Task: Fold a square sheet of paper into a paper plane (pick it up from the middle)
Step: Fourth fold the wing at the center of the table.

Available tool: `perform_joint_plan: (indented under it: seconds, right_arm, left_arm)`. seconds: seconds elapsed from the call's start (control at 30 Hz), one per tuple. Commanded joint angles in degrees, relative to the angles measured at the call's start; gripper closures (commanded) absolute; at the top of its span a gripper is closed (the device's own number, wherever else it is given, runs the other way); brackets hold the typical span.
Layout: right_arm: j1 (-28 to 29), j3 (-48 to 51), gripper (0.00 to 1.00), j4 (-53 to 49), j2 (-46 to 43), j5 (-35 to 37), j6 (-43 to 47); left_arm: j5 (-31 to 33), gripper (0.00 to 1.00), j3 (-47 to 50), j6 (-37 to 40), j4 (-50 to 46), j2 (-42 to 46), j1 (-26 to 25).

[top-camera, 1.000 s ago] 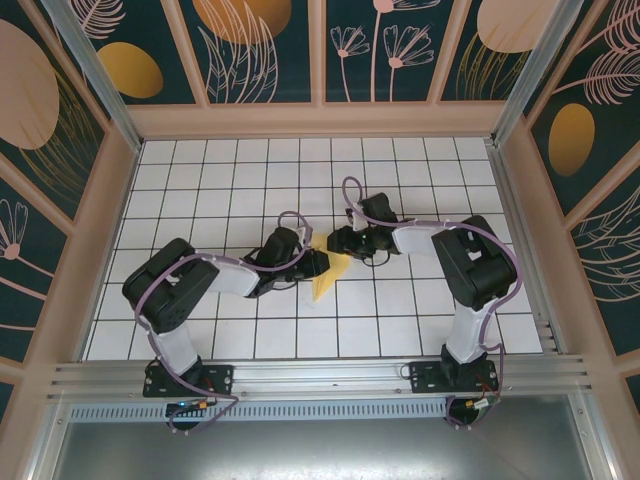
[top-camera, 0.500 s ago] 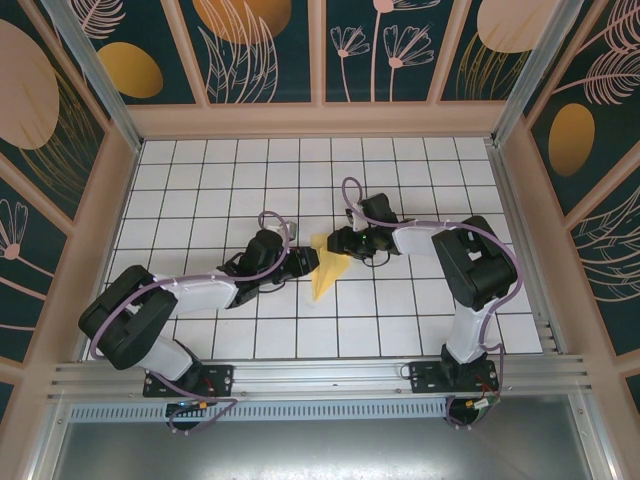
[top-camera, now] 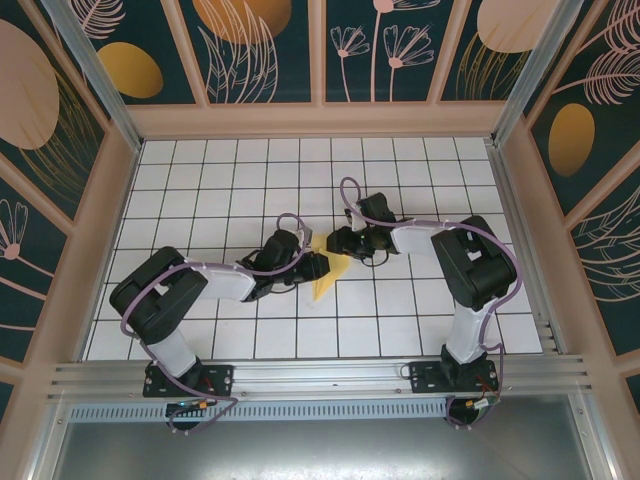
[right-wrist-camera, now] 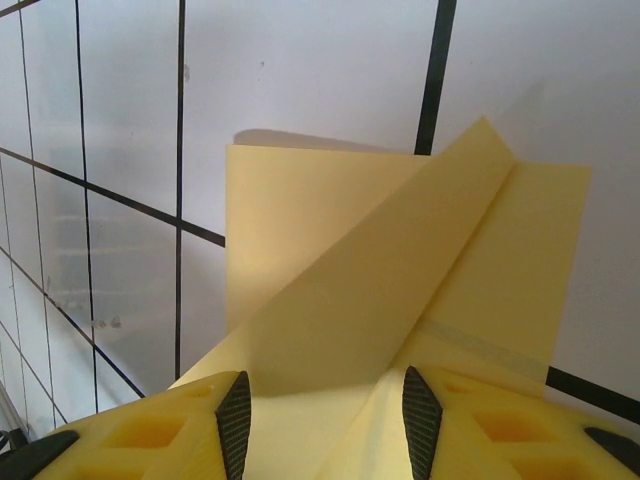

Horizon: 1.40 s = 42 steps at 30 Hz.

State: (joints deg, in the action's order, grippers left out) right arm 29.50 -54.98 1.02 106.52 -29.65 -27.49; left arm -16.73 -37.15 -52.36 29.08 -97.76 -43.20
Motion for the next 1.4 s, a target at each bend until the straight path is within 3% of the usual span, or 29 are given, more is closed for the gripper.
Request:
perform_joint_plan:
  seconds: [0.0,0.5,1.1,1.2,1.37]
  right_arm:
    - [0.3,0.9,0.52,-4.8,4.0,5.7,1.2]
    - [0.5,0.7,0.52,-6.0,5.3,7.6,2.1]
    - [6.4,-3.8,0.55,-17.9,12.3,26.4,-0.2]
    - [6.7,-3.6,0.58,-17.2,12.0,24.7,-0.8]
    - [6.2,-4.9,0.6,-13.0,4.4,17.0,-0.4]
  left_arm:
    - [2.0,0.76,-0.7,0.7,-1.9,-1.9,0.0]
    - [3.8,0.79,-1.1,0.5,-3.2,-3.8,0.0]
    - [4.3,0.84,-1.1,0.8,-4.5,-4.0,0.0]
    - [4.4,0.85,-1.6,1.0,-4.8,-4.0,0.0]
    - [4.3,0.9,-1.4,0.6,-5.7,-5.4,0.0]
